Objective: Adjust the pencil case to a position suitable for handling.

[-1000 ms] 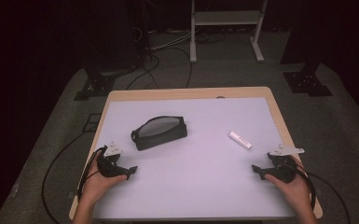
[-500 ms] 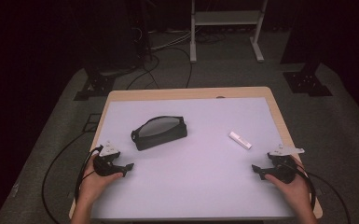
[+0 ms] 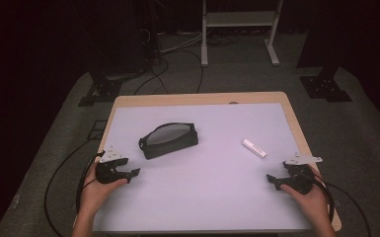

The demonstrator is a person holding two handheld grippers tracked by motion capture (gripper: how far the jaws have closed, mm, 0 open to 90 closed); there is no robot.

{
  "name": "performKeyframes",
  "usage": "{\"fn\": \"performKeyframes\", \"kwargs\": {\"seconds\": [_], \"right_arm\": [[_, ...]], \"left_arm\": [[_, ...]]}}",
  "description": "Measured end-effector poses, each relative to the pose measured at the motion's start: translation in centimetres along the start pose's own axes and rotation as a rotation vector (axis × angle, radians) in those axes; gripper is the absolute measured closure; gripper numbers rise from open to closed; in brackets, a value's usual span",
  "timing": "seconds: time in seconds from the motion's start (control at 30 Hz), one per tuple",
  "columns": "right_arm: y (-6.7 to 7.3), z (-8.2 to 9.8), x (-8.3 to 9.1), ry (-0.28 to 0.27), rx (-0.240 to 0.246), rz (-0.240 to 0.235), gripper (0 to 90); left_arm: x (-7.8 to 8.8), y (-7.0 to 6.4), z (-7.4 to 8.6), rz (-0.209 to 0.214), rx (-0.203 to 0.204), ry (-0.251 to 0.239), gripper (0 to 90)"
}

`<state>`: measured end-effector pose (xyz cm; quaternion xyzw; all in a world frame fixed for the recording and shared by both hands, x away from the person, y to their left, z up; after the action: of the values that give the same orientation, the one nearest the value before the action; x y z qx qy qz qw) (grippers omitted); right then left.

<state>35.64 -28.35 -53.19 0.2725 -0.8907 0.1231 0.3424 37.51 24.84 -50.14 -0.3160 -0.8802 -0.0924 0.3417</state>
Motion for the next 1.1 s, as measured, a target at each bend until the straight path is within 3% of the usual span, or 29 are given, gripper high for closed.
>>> {"fn": "performKeyframes", "kwargs": {"seconds": [0.6, 1.1], "right_arm": [[0.0, 0.0, 0.0, -0.001, 0.0, 0.0, 13.3], [0.0, 0.0, 0.0, -0.001, 0.0, 0.0, 13.3]], "left_arm": [[1.2, -0.7, -2.7, 0.029, -0.018, -0.024, 36.5], [1.4, -1.5, -5.5, 0.067, -0.068, -0.05, 38.5]]}}
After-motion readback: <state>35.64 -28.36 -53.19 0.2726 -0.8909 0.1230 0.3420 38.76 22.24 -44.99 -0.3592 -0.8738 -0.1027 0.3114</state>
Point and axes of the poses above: each handheld gripper's, and its own axes: x roughly backward along the jaws, z roughly out of its underside, y roughly to its left, the point moved 7 cm from there along -x, roughly forward along the jaws, and after that the axes turned 3 degrees about x, right-handed, at the moved point
